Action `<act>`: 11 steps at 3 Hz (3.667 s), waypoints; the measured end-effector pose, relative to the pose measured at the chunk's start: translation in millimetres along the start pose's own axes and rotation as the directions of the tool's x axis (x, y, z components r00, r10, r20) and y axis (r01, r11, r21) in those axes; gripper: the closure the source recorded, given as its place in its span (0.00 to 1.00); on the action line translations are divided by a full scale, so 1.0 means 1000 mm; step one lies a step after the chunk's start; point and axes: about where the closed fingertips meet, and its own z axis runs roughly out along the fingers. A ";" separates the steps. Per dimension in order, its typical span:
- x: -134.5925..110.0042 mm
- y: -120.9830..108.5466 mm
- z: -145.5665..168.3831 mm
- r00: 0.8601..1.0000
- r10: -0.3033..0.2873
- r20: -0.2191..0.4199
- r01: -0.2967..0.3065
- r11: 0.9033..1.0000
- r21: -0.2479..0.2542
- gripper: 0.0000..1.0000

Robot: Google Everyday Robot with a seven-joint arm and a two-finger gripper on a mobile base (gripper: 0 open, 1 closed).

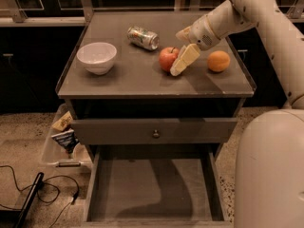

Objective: Place apple into middle drawer

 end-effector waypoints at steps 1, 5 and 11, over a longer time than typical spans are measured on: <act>0.005 -0.009 0.012 1.000 0.014 -0.028 -0.014 1.000 -0.001 0.00; 0.005 -0.009 0.013 1.000 0.014 -0.028 -0.014 1.000 0.000 0.88; 0.086 0.179 -0.042 0.985 -0.166 -0.039 0.167 0.985 0.041 1.00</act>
Offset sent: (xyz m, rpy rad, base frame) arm 0.0099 0.0033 -0.0098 -0.0212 0.0148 -0.0106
